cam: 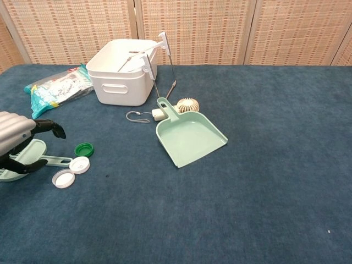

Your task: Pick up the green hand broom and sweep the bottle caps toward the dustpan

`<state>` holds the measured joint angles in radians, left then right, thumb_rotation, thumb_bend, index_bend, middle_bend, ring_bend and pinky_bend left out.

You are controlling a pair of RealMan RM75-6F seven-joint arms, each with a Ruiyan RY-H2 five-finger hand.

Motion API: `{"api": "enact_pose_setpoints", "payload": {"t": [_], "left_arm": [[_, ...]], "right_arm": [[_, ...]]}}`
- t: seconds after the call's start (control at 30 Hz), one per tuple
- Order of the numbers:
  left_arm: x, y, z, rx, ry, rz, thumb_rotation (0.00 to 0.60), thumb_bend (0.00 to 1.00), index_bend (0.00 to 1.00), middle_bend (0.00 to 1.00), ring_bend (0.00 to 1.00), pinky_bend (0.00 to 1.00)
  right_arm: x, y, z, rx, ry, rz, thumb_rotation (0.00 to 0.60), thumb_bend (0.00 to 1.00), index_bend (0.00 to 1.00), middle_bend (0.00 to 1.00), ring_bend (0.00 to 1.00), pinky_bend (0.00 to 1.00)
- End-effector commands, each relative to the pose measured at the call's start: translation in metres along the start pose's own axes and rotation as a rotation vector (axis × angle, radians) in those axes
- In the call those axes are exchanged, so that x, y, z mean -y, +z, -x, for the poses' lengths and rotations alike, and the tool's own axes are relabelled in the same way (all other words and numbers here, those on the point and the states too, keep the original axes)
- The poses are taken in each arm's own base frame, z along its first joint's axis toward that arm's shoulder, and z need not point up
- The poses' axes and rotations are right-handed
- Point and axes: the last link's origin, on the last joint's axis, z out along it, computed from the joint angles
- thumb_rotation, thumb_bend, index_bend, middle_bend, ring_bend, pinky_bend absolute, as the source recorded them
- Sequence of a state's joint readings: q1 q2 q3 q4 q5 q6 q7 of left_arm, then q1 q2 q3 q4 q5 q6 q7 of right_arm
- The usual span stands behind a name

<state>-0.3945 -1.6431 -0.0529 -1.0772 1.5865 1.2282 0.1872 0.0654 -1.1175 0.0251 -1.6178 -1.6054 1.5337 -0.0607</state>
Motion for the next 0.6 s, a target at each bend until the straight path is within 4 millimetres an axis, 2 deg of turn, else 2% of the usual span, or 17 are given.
{"api": "enact_pose_setpoints", "payload": {"t": [0.03, 0.33, 0.6], "left_arm": [[-0.002, 0.003, 0.008, 0.023, 0.033, 0.003, 0.6, 0.33, 0.28, 0.26, 0.75, 0.86], [-0.002, 0.004, 0.017, 0.049, 0.064, 0.002, 0.6, 0.33, 0.31, 0.32, 0.75, 0.86], [-0.001, 0.007, 0.022, 0.043, 0.134, -0.006, 0.6, 0.33, 0.4, 0.42, 0.75, 0.86]], "right_arm": [[0.0, 0.0, 0.0, -0.002, 0.0, 0.001, 0.6, 0.2, 0.0, 0.0, 0.0, 0.0], [-0.001, 0.001, 0.0, 0.004, 0.002, 0.001, 0.6, 0.2, 0.0, 0.0, 0.0, 0.0], [-0.001, 0.0, 0.0, 0.007, 0.004, 0.004, 0.6, 0.2, 0.0, 0.0, 0.0, 0.0]]}}
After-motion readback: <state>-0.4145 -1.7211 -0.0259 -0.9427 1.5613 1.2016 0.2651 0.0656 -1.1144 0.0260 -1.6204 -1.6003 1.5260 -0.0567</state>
